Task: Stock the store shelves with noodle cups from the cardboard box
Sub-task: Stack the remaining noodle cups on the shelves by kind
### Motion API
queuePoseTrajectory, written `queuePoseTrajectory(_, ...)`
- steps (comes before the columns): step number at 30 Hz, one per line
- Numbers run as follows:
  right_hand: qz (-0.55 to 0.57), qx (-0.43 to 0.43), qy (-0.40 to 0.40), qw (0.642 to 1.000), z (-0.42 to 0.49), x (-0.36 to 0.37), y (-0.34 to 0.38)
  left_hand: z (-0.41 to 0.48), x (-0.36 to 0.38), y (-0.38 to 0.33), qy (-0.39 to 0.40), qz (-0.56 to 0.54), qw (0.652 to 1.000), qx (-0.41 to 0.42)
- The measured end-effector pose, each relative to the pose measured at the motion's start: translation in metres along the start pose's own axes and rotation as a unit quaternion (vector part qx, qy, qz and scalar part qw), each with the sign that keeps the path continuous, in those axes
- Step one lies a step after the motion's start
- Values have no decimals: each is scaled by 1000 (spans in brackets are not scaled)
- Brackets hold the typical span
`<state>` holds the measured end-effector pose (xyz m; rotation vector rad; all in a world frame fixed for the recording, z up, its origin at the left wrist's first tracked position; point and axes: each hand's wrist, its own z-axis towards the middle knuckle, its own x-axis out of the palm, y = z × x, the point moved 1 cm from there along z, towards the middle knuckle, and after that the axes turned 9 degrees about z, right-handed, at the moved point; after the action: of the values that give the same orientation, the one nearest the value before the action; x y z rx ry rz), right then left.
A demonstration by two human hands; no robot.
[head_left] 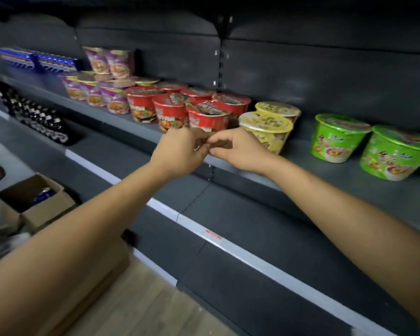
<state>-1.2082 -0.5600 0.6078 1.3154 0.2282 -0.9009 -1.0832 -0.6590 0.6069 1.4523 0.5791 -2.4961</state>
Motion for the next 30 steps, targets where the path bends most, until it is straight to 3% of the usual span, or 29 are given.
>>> queuePoseTrajectory(13,21,1,191,981,80,187,60,-103,-25,178,23,59,987,-147)
queuePoseTrajectory(30,45,-15,365,930,258,371,29,-101,16,395,59,117,953,-273)
